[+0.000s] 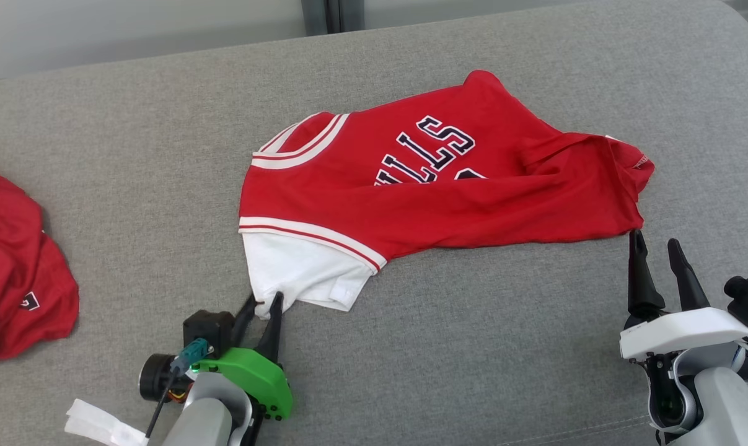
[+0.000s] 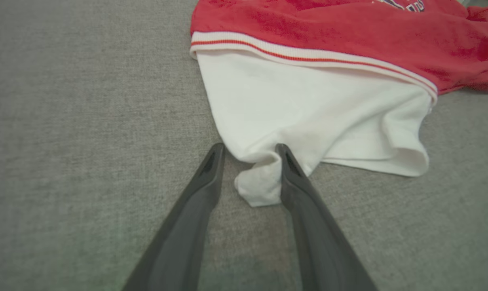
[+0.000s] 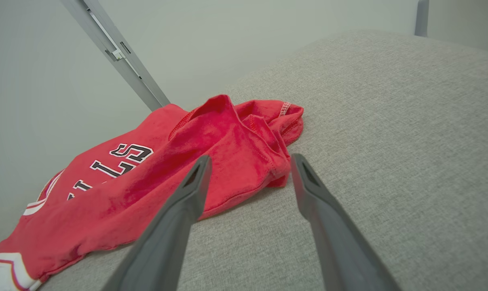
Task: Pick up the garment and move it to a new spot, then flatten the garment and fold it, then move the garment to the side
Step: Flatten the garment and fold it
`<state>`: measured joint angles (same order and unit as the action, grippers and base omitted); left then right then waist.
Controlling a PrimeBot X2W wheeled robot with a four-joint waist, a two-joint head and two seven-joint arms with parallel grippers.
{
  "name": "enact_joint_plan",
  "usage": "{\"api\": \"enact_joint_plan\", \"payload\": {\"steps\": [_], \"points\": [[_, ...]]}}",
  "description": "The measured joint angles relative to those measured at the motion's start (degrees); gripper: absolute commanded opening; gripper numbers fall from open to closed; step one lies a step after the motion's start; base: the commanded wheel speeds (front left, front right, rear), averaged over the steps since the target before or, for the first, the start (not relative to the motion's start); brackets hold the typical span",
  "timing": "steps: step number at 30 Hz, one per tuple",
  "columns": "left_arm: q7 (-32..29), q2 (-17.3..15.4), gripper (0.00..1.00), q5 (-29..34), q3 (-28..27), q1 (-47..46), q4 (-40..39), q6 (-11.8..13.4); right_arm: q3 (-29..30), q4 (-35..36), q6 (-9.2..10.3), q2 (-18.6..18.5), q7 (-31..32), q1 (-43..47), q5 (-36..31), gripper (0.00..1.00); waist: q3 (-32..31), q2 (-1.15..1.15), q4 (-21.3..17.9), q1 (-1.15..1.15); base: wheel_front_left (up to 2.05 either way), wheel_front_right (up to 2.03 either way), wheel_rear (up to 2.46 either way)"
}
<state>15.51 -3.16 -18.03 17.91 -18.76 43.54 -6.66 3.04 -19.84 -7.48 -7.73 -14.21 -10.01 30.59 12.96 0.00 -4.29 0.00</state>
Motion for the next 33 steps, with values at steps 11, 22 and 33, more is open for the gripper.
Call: {"api": "enact_joint_plan", "payload": {"steps": [11, 22, 33], "points": [[-0.37, 0.42, 0.0, -2.87, -1.91, 0.66, -13.44, -0.66, 4.38, -4.17, -0.01, -0.07, 0.76, -2.42, -3.23, 1.0, -0.44, 0.0, 2.1, 0.0, 0.0, 0.0, 0.0], [-0.37, 0.42, 0.0, -2.31, -1.1, 3.91, -19.49, -0.74, 9.95, -13.88, -0.01, 2.13, 5.76, -8.85, -6.79, 1.0, 0.39, 0.0, 4.12, 0.0, 0.0, 0.0, 0.0], [-0.37, 0.41, 0.0, -2.32, -0.37, 4.02, -19.69, -0.74, 9.89, -18.51, -0.01, 3.26, 4.75, -11.33, -6.01, 0.46, 0.67, 0.0, 4.55, 0.0, 0.0, 0.0, 0.0]]}}
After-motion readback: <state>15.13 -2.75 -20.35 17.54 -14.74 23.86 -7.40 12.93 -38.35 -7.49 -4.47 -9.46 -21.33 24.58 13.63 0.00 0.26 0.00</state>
